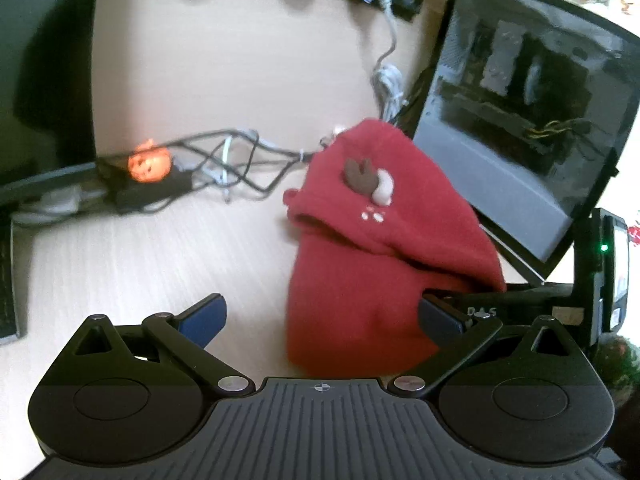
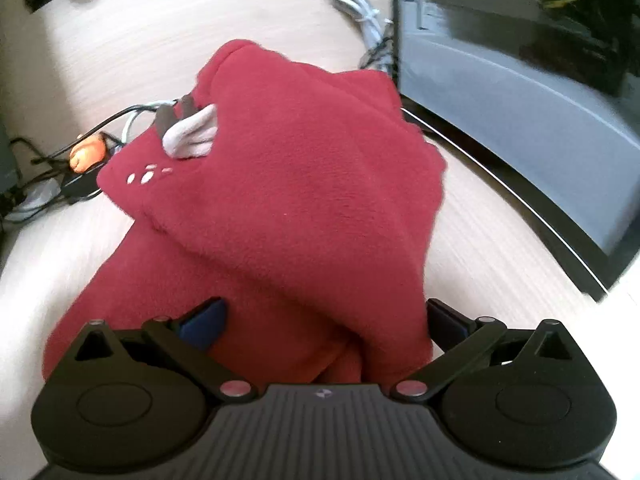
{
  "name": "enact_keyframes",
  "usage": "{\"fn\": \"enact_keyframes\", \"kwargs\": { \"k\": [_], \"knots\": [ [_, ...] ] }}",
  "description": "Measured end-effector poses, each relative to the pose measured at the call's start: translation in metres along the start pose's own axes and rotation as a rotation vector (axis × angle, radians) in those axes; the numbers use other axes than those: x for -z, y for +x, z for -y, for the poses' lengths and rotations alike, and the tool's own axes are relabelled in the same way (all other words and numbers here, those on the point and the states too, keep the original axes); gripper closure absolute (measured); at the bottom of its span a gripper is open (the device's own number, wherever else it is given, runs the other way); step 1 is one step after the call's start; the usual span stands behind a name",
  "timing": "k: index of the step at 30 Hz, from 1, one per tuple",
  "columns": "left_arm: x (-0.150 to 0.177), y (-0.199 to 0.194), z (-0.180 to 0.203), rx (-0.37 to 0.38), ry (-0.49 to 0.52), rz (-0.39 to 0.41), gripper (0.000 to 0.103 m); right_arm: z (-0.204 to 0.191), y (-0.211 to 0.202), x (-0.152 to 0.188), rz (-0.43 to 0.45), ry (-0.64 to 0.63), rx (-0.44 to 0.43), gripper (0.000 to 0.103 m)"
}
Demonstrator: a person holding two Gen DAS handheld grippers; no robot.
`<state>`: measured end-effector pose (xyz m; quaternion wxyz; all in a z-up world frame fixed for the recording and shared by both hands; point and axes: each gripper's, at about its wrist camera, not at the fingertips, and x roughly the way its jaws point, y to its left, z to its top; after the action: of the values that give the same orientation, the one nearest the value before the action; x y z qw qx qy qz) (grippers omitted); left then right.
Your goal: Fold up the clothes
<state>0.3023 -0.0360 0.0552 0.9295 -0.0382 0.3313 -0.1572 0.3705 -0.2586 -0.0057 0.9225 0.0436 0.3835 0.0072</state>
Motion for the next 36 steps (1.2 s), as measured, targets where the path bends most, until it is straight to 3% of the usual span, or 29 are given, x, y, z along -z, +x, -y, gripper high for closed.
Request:
{"fn": "enact_keyframes", "kwargs": {
  "k": [3, 10, 13, 16, 21, 27, 32, 36],
  "knots": [
    [0.009, -0.014, 0.001, -0.007, 0.066, 0.032, 0.000, 0.003, -0.031, 0.019, 0.040, 0.058, 0.025, 0.000],
    [0.040, -0.028, -0.011, 0.035, 0.067, -0.028, 0.000, -0.014, -0.113, 0.084, 0.099, 0.194, 0.003, 0.000],
    [0.045, -0.040, -0.005, 0.066, 0.111, -0.011, 0.000, -0.031, -0.147, 0.107, 0.187, 0.206, 0.048, 0.000],
    [0.055, -0.053, 0.004, 0.061, 0.169, 0.030, 0.000, -0.042, -0.169, 0.124, 0.215, 0.174, 0.129, 0.000],
    [0.069, -0.060, 0.008, 0.090, 0.159, -0.012, 0.000, -0.040, -0.182, 0.135, 0.198, 0.188, 0.178, 0.000],
    [0.072, -0.075, 0.004, 0.097, 0.119, 0.006, 0.000, -0.037, -0.189, 0.141, 0.172, 0.234, 0.207, 0.000],
    [0.075, -0.078, 0.003, 0.090, 0.100, -0.004, 0.000, -0.046, -0.186, 0.143, 0.142, 0.205, 0.146, 0.000],
    [0.077, -0.078, 0.004, 0.092, 0.100, -0.012, 0.000, -0.048, -0.189, 0.145, 0.159, 0.163, 0.160, 0.000]
  ]
}}
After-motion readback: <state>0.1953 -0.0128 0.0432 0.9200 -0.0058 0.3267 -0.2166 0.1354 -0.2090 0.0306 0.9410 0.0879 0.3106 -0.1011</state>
